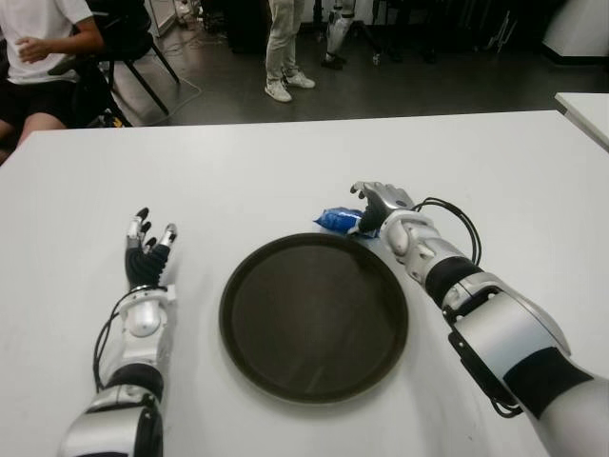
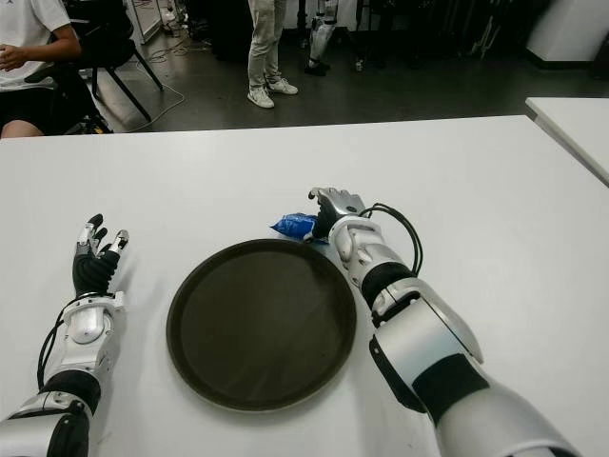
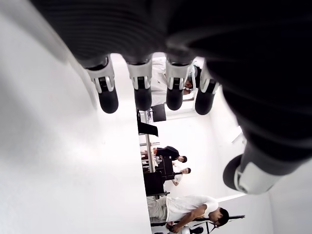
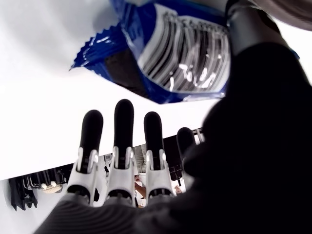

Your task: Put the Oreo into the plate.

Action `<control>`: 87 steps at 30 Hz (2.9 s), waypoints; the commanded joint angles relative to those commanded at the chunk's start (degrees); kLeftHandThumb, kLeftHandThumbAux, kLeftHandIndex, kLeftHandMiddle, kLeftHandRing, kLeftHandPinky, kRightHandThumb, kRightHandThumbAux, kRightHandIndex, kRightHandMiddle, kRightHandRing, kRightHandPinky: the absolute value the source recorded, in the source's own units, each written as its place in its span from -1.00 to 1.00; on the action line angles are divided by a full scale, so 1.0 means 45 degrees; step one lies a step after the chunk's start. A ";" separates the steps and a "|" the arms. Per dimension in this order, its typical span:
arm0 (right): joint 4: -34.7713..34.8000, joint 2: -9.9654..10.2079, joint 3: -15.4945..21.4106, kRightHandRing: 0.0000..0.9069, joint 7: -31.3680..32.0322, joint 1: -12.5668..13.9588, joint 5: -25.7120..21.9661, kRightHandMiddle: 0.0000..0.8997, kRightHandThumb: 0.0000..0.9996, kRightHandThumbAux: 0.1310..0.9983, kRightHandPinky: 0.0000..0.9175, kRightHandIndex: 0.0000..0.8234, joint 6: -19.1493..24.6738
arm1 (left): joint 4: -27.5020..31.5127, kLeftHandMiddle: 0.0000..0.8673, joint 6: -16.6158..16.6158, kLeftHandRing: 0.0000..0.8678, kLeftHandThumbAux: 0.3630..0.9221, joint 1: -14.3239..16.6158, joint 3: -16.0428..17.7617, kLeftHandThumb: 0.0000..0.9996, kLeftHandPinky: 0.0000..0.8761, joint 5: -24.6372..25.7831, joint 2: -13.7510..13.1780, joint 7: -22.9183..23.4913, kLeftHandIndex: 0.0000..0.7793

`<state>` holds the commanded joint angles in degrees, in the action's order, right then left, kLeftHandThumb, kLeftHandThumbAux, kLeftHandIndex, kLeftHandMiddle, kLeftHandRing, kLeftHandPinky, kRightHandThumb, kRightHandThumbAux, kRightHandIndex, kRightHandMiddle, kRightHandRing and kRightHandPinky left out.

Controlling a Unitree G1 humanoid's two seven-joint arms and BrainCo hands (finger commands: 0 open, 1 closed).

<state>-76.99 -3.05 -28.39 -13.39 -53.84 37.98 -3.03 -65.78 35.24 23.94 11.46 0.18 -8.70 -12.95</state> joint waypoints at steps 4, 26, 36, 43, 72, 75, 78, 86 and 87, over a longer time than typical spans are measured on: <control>-0.0007 -0.0020 -0.0043 -0.33 -0.0052 -0.0013 0.0015 -0.39 -1.00 0.54 -0.26 -0.46 -0.0020 | 0.0006 -0.98 0.0040 -1.00 -0.13 -0.0014 0.0001 -0.37 -1.00 -0.0013 0.0011 -0.0025 -1.00; -0.0072 -0.0086 -0.0249 -0.38 0.0019 -0.0071 0.0054 -0.49 -0.92 0.51 -0.22 -0.64 0.0124 | 0.0109 -0.98 -0.0025 -1.00 -0.16 -0.0003 0.0016 -0.32 -1.00 0.0019 0.0058 -0.0020 -0.98; -0.0070 -0.0123 -0.0195 -0.41 -0.0087 -0.0053 0.0007 -0.52 -0.84 0.51 -0.22 -0.71 -0.0032 | -0.0019 -0.98 -0.0098 -1.00 -0.17 0.0010 0.0050 -0.33 -1.00 0.0037 0.0014 -0.0030 -0.99; -0.0088 -0.0132 -0.0256 -0.43 -0.0051 -0.0070 0.0070 -0.53 -0.81 0.52 -0.25 -0.77 -0.0025 | -0.0025 -0.99 -0.0065 -1.00 -0.17 0.0017 0.0046 -0.33 -1.00 0.0017 0.0022 -0.0091 -0.98; -0.0119 0.0003 -0.0306 -0.35 0.0677 -0.0154 0.0044 -0.50 -0.93 0.51 -0.16 -0.80 0.0539 | 0.0122 -0.97 -0.0147 -1.00 -0.16 0.0006 0.0124 -0.28 -1.00 0.0127 0.0102 0.0018 -0.98; -0.0121 0.0008 -0.0312 -0.36 0.0693 -0.0156 0.0043 -0.50 -0.95 0.50 -0.16 -0.78 0.0576 | 0.0118 -0.97 -0.0118 -1.00 -0.17 0.0006 0.0114 -0.29 -1.00 0.0119 0.0093 0.0039 -0.98; -0.0128 0.0029 -0.0331 -0.35 0.0707 -0.0159 0.0059 -0.50 -0.96 0.49 -0.13 -0.78 0.0648 | 0.0134 -0.98 -0.0086 -1.00 -0.16 -0.0002 0.0108 -0.31 -1.00 0.0116 0.0091 0.0059 -0.99; -0.0143 0.0038 -0.0406 -0.29 0.0821 -0.0163 0.0080 -0.47 -0.91 0.49 -0.04 -0.81 0.0691 | 0.0112 -0.97 -0.0028 -1.00 -0.15 -0.0024 0.0041 -0.32 -1.00 -0.0004 0.0063 -0.0063 -0.99; -0.0142 0.0033 -0.0414 -0.29 0.0823 -0.0164 0.0079 -0.46 -0.91 0.49 -0.04 -0.81 0.0683 | 0.0106 -0.97 -0.0032 -1.00 -0.14 -0.0019 0.0042 -0.32 -1.00 -0.0012 0.0063 -0.0073 -0.99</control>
<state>-77.63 -2.90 -30.26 -9.69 -54.58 38.34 0.05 -65.31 35.10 23.86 11.65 0.13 -8.42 -13.28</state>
